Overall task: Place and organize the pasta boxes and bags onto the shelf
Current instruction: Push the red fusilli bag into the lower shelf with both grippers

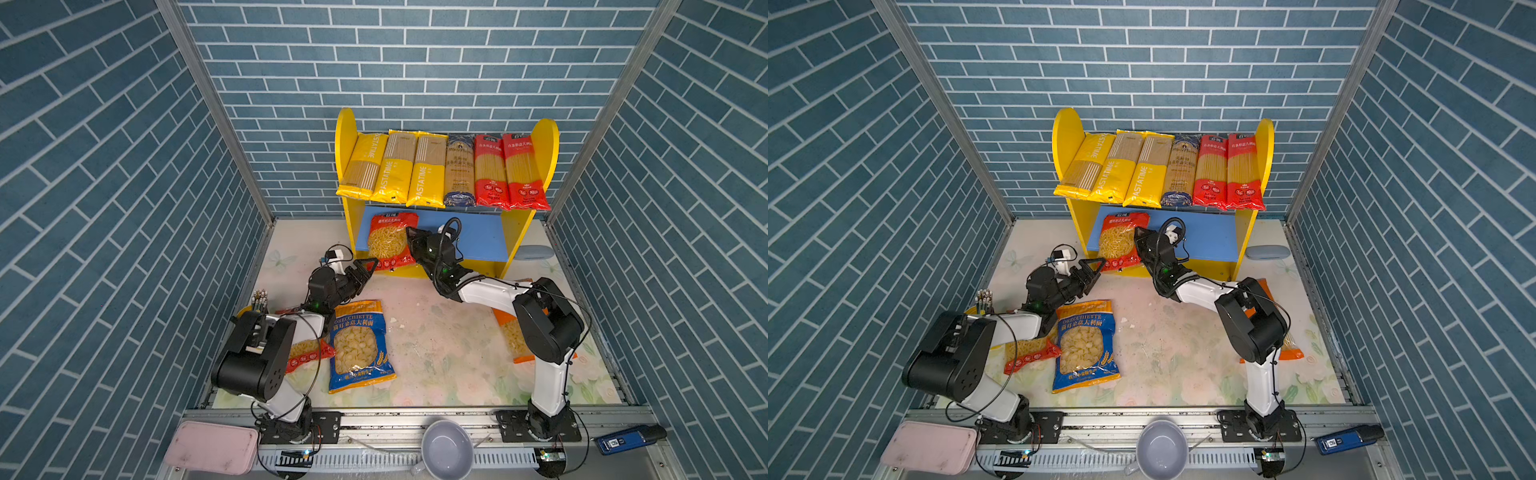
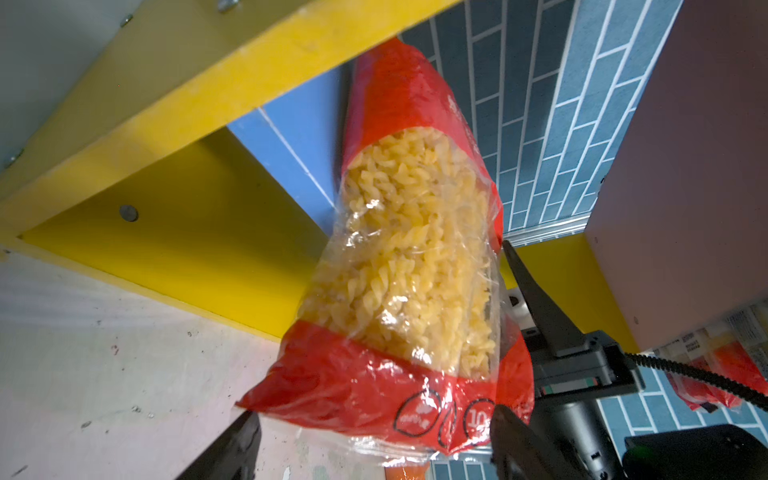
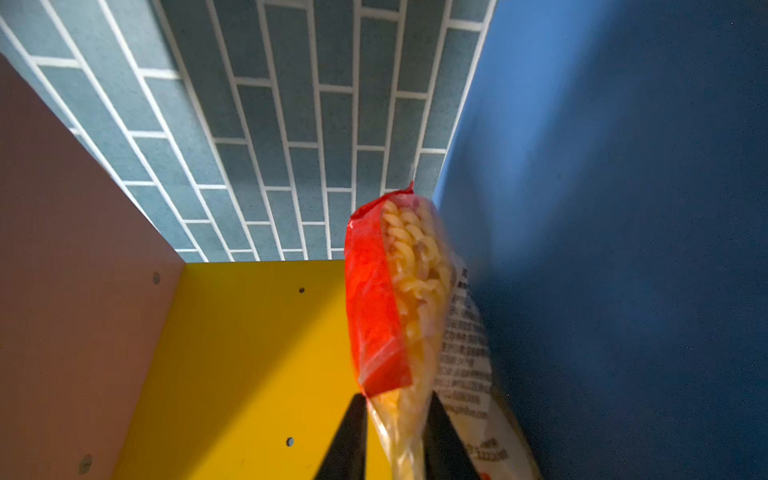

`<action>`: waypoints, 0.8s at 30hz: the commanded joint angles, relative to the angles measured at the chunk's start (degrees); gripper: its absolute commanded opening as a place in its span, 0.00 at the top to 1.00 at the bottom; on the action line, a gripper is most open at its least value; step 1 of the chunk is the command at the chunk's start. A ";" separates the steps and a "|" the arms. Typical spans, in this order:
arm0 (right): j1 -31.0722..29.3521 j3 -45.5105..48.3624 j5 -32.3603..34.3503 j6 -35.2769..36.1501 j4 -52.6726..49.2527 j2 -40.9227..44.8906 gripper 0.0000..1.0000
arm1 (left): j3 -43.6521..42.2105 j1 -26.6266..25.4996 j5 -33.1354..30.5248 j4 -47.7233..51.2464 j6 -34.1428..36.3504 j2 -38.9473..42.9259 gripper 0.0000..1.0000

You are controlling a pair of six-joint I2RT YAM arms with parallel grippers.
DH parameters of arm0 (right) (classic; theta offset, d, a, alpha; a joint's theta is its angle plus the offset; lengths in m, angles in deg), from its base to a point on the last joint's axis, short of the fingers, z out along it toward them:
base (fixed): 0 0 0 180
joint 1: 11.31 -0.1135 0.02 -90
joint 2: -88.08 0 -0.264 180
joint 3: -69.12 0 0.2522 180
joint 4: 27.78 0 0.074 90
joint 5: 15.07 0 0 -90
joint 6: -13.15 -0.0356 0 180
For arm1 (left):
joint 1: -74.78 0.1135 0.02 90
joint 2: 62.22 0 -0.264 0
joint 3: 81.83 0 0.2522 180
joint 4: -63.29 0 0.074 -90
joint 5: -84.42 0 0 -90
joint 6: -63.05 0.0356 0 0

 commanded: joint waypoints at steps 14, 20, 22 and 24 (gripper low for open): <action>1.41 9.14 -10.33 11.52 -18.93 14.76 0.45 | 5.41 -0.79 1.05 -3.12 -1.22 -0.30 0.16; 2.30 10.99 -14.29 16.12 -26.39 18.32 0.43 | 6.93 -1.38 1.22 -2.16 -1.38 0.11 0.16; 2.38 11.89 -15.41 17.63 -27.24 19.46 0.42 | 6.84 -1.58 1.18 -1.34 -0.99 0.60 0.16; 2.12 13.24 -15.95 18.86 -27.37 20.50 0.42 | 6.44 -1.67 1.00 -0.74 -0.59 1.05 0.16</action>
